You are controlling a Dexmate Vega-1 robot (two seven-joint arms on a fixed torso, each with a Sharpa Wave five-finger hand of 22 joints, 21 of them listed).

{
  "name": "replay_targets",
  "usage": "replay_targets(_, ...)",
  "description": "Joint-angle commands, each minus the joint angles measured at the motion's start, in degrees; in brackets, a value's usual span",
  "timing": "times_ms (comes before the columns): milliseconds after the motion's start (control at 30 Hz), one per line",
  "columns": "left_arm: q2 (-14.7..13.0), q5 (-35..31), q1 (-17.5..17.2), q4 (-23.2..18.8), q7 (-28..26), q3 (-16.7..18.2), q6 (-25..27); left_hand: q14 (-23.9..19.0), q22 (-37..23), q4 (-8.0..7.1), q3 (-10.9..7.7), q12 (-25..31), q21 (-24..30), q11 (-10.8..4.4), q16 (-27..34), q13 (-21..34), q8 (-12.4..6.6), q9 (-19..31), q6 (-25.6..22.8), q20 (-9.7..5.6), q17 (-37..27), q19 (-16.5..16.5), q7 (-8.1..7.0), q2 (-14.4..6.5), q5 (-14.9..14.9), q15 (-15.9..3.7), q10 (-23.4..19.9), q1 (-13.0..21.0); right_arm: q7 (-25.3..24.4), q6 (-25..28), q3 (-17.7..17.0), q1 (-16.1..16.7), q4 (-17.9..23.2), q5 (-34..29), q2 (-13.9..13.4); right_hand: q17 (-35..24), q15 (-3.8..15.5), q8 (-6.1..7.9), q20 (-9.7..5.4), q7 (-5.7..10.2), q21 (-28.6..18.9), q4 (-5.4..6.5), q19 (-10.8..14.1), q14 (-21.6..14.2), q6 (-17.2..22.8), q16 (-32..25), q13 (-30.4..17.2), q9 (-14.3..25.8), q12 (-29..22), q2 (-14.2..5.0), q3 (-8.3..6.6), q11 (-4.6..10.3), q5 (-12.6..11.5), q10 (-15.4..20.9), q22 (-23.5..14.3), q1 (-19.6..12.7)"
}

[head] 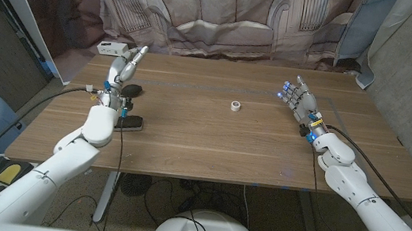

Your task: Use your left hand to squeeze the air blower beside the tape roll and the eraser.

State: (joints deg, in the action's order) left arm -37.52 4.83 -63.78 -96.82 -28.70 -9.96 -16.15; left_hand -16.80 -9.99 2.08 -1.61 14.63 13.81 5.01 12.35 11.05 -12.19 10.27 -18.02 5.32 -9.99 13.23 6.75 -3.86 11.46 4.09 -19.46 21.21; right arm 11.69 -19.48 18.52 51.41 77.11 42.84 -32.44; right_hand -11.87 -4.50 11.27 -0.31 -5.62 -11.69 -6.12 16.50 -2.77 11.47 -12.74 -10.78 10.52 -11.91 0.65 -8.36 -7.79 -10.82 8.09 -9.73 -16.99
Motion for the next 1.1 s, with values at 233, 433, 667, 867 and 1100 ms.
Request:
replay_targets(233,-2.45,-5.96,-0.53,-2.26,-3.78,1.27,5.53,-0.87,-0.15,0.67,-0.19,0.05,0.13,0.05,-0.17,0.35,-0.03,0.2,-0.73,-0.05,-0.23,1.2,0.15,0.08,-0.01,0.01,-0.45,0.68,-1.07,0.75,0.25,0.13,0.67,-0.33,-0.04,-0.18,-0.56,-0.05,0.36,-0.3,0.19,-0.33,0.12,0.03,0.27,0.02,-0.25,0.11,-0.06,-0.6,-0.11,-0.26,0.12,0.32,-0.14,-0.27)
replay_targets(433,-3.23,-8.28,-0.46,-2.53,-5.13,1.44,6.61,-1.18,-0.15,0.81,-0.23,0.06,0.07,-0.32,-0.2,0.36,0.02,0.21,-0.91,-0.08,-0.23,1.5,0.04,0.06,-0.02,-0.1,-0.76,0.85,-1.59,0.89,0.38,0.28,1.08,-0.6,-0.04,-0.18,-0.56,-0.09,0.38,-0.32,0.21,-0.35,0.12,0.03,0.21,0.05,-0.25,0.11,-0.06,-0.61,-0.1,-0.21,0.13,0.38,-0.14,-0.26)
replay_targets(667,-3.21,-9.36,0.24,-1.68,-6.05,1.2,6.98,-1.59,-0.15,0.98,-0.3,0.05,0.04,-0.23,-0.22,0.38,-0.01,0.22,-1.34,-0.04,-0.23,1.91,0.02,0.03,-0.03,-0.11,-1.06,1.05,-2.45,0.72,0.1,1.0,1.77,-0.6,-0.1,-0.18,-0.58,-0.1,0.4,-0.31,0.25,-0.36,0.09,0.03,0.2,0.08,-0.25,0.11,-0.01,-0.64,-0.09,-0.17,0.13,0.35,-0.14,-0.25)
replay_targets(867,-4.79,-11.93,-0.49,-3.86,-6.6,1.29,10.98,-1.87,-0.15,1.12,-0.36,0.06,-0.03,-0.34,-0.24,0.39,0.01,0.23,-1.59,-0.14,-0.24,2.12,-0.04,0.0,-0.04,-0.04,-1.32,1.23,-2.69,0.51,0.04,1.33,2.09,-0.73,-0.2,-0.19,-0.57,-0.12,0.42,-0.32,0.28,-0.38,0.08,0.03,0.19,0.12,-0.25,0.11,0.01,-0.66,-0.07,-0.23,0.14,0.39,-0.15,-0.24)
replay_targets(1100,-6.13,-13.91,-2.2,-6.43,-7.73,2.31,15.24,-1.98,-0.14,1.44,-0.53,-0.13,-0.14,-0.52,-0.38,0.4,0.22,0.24,-1.37,-0.09,-0.23,2.37,-0.19,-0.05,-0.07,-0.14,-1.17,1.7,-2.7,0.45,0.23,1.5,2.49,-0.92,-0.22,-0.19,-0.64,-0.13,0.42,-0.38,0.31,-0.4,0.05,0.06,0.2,0.16,-0.25,0.11,0.04,-0.7,-0.07,-0.31,0.14,0.38,-0.15,-0.24)
